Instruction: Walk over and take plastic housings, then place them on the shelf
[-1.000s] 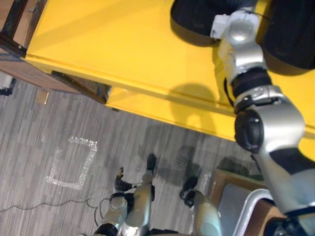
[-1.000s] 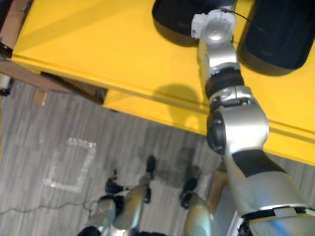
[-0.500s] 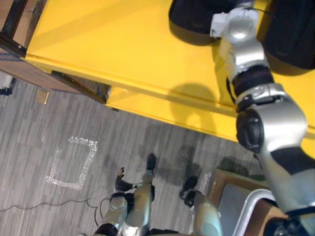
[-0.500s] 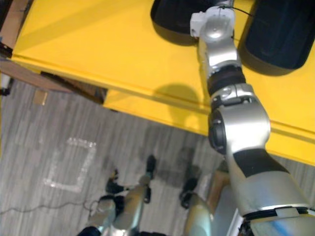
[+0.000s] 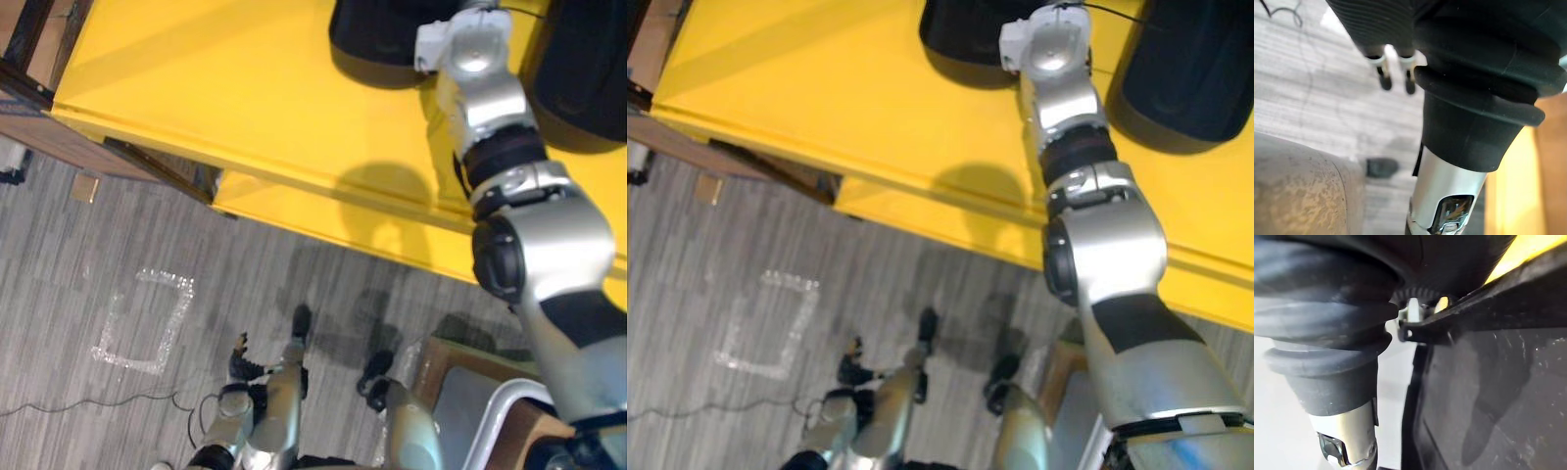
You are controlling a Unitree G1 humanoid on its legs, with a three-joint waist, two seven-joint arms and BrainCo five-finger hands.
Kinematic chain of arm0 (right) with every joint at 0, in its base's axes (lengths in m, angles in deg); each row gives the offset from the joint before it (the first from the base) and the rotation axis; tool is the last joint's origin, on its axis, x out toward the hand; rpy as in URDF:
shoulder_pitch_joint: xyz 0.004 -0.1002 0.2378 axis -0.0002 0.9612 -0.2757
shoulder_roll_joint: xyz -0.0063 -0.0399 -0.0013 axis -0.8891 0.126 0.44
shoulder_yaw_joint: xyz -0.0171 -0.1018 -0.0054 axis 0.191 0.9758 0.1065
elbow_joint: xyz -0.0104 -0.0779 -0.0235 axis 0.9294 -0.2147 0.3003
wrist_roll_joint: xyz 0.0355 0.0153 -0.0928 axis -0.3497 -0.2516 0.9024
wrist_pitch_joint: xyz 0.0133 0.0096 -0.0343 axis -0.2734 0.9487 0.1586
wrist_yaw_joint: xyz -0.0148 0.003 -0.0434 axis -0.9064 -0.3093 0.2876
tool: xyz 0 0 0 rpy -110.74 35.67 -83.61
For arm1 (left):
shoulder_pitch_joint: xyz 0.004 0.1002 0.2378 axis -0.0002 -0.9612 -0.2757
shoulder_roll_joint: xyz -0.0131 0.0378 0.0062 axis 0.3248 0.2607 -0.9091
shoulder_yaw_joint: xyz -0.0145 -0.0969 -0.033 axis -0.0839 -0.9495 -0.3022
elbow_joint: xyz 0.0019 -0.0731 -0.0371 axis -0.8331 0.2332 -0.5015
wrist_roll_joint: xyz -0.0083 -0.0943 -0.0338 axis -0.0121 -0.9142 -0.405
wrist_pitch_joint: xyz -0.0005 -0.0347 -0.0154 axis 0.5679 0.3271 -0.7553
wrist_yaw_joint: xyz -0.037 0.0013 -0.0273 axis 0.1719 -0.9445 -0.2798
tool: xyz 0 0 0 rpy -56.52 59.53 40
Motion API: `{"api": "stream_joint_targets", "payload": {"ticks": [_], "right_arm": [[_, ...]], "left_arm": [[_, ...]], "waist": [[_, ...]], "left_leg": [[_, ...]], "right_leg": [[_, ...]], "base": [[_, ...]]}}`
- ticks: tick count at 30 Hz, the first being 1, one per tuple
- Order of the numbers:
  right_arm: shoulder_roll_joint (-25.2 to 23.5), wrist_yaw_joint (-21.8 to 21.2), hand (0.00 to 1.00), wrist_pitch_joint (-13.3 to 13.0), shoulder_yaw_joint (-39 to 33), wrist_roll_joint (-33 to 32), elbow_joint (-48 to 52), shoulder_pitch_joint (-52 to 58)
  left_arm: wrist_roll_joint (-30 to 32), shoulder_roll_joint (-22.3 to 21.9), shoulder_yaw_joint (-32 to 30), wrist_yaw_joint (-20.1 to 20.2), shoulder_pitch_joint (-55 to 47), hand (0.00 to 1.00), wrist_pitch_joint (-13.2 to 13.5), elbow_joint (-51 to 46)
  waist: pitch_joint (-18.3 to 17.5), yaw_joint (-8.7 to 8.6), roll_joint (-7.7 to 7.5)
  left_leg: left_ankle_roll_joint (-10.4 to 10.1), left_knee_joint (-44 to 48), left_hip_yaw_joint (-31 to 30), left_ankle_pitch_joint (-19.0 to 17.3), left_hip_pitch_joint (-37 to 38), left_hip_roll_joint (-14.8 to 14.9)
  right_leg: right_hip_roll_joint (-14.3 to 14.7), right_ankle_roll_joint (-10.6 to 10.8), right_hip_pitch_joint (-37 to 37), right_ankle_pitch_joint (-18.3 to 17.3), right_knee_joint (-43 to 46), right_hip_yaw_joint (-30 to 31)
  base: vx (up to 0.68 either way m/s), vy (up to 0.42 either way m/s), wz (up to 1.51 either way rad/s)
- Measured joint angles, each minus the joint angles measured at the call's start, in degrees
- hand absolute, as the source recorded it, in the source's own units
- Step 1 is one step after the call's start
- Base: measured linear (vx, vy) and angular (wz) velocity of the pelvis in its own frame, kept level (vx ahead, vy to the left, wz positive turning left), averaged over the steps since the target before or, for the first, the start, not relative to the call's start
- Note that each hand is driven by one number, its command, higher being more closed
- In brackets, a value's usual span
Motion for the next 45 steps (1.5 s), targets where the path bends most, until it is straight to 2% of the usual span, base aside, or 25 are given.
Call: {"api": "stream_joint_targets", "payload": {"ticks": [4,9,13,17,20,25,28,34,37,45], "right_arm": [[0.0,2.9,0.00,0.1,0.0,3.5,3.4,0.6],[3.2,5.9,0.00,-0.1,0.0,8.1,29.9,5.2],[7.7,7.5,0.00,-1.6,-0.1,9.2,46.5,10.8],[11.0,7.3,0.00,-3.1,-0.1,9.1,56.1,18.0],[13.5,6.4,0.00,-5.1,-0.3,9.0,63.1,25.8],[14.9,3.8,0.00,-7.4,-1.4,8.8,69.5,38.5],[14.9,1.6,0.00,-8.6,-3.0,8.4,75.7,48.9],[12.6,-3.0,0.00,-10.3,-3.8,8.4,81.2,64.4],[12.4,-5.1,0.00,-11.4,-3.7,8.4,81.4,66.7],[11.4,-7.7,0.00,-11.6,-0.1,8.5,81.4,68.7]], "left_arm": [[0.0,0.0,0.0,-0.1,0.0,0.00,-0.1,0.0],[0.1,0.0,-0.4,-0.5,0.0,0.00,-0.3,-0.1],[0.2,-0.4,-2.6,-0.7,-0.5,0.00,-0.8,0.0],[0.3,-0.6,-3.3,-0.7,-0.9,0.00,-1.2,0.9],[0.7,-0.8,-4.8,-0.5,-1.6,0.00,-1.2,2.1],[1.3,-0.6,-5.0,0.0,-4.4,0.00,-1.5,3.3],[2.3,-0.2,-5.5,0.9,-5.5,0.00,-1.7,4.5],[3.0,0.0,-6.7,2.7,-7.1,0.00,-2.4,5.1],[3.1,0.2,-6.7,3.7,-8.1,0.00,-2.3,5.1],[3.1,0.7,-6.4,4.7,-8.6,0.00,-2.4,5.1]], "waist": [[0.0,-0.09,0.00],[0.0,-0.55,0.00],[0.0,-2.73,-0.06],[-0.1,-3.91,-0.19],[-1.0,-5.96,-0.62],[-6.2,-7.50,-1.38],[-8.8,-8.08,-2.65],[-10.7,-9.96,-3.36],[-11.8,-10.00,-3.32],[-13.3,-9.91,-3.93]], "left_leg": [[0.0,0.0,0.0,0.0,0.0,0.0],[0.0,0.1,0.2,0.0,0.0,-0.1],[0.0,0.1,0.6,0.0,0.2,-0.3],[0.0,-0.2,2.2,0.0,1.6,-0.2],[0.0,-1.2,3.2,0.0,3.2,0.0],[0.0,-2.8,3.9,0.0,5.6,0.0],[0.3,-2.9,4.7,-0.3,7.4,0.0],[0.9,-3.0,5.9,-1.0,10.2,-0.1],[1.0,-3.3,6.6,-1.0,10.6,-0.1],[1.0,-3.4,6.7,-1.0,10.1,-0.1]], "right_leg": [[0.0,0.0,0.0,0.0,0.0,0.0],[-0.2,0.0,-0.1,0.0,0.1,0.0],[-0.5,0.2,-0.2,0.1,0.3,0.5],[-0.5,0.4,0.0,0.3,0.4,2.2],[-0.3,0.5,0.7,0.3,0.3,3.0],[-0.2,1.1,2.0,0.6,-0.4,3.7],[0.1,1.4,4.2,0.8,-1.9,4.0],[0.2,2.5,6.9,1.5,-4.2,5.0],[0.3,2.7,6.8,1.6,-4.6,5.9],[0.6,3.0,6.9,2.8,-6.3,6.1]], "base": [[0.00,0.000,0.00],[0.00,0.000,0.00],[0.00,0.000,-0.03],[-0.01,-0.009,-0.22],[-0.02,-0.024,-0.16],[0.03,-0.012,-0.11],[0.01,-0.010,-0.10],[-0.03,0.009,-0.12],[-0.07,0.017,-0.14],[0.01,-0.003,-0.02]]}}
